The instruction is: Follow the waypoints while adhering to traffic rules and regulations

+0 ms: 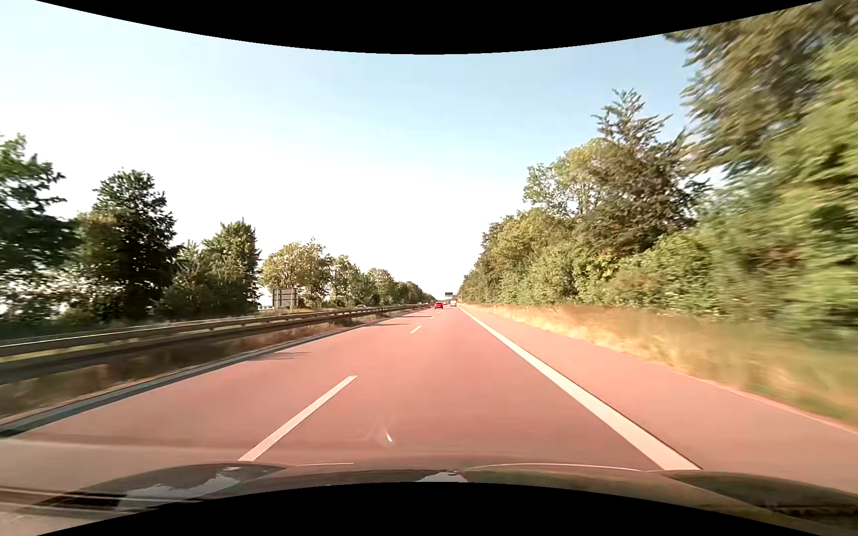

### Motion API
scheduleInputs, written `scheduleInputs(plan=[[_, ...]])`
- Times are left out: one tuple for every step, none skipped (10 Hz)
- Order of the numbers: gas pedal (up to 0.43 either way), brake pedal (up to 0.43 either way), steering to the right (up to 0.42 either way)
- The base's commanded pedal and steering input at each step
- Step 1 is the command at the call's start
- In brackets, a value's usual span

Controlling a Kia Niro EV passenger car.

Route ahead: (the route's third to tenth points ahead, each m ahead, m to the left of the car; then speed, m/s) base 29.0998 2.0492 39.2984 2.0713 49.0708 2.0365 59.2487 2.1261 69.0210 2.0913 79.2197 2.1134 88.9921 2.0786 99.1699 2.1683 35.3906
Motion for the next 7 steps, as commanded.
scheduleInputs(plan=[[0.339,0.006,-0.001],[0.339,0.006,-0.002],[0.339,0.006,-0.002],[0.339,0.006,-0.001],[0.339,0.006,-0.001],[0.339,0.006,-0.002],[0.339,0.006,-0.002]])
